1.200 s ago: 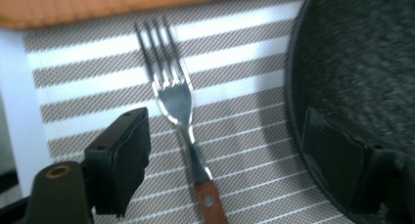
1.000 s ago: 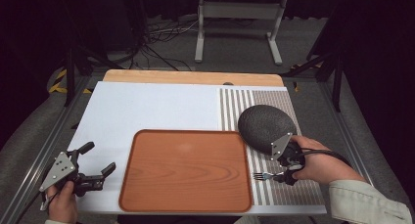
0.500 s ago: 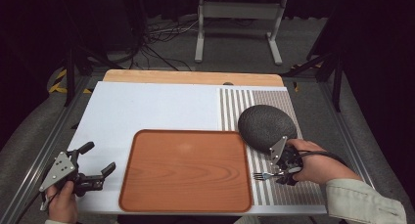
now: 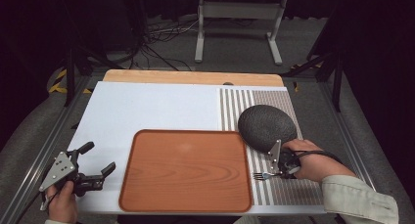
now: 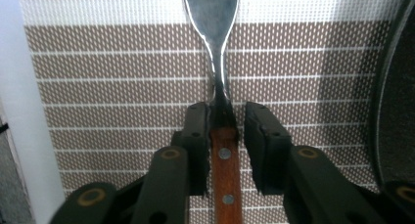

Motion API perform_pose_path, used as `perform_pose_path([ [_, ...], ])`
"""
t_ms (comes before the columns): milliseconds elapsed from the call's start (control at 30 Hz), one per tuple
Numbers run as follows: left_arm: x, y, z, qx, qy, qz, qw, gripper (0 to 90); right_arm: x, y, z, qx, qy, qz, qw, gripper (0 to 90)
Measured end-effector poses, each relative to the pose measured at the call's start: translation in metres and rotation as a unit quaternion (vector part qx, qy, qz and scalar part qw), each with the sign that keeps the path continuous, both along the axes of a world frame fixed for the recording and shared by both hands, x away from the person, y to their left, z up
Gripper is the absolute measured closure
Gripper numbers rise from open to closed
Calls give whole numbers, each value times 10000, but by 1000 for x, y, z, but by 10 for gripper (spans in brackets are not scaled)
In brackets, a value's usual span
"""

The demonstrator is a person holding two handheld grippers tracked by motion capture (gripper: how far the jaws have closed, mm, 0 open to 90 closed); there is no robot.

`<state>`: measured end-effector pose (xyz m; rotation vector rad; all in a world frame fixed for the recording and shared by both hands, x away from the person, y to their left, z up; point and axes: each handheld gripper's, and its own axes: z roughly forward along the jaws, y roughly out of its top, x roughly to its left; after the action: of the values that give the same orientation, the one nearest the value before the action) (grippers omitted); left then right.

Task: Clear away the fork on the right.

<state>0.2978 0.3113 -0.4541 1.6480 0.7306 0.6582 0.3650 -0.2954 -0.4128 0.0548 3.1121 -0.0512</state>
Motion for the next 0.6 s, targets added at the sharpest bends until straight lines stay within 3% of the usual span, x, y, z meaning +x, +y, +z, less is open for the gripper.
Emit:
perform_pose_path([
  [300,0,0,0,-17,-14,9,10000,7,0,2,-1,-100,32,179,9998,781],
  [600,0,1,0,-8,-24,20,10000,7,-1,2,-1,-60,34,163,9998,784],
])
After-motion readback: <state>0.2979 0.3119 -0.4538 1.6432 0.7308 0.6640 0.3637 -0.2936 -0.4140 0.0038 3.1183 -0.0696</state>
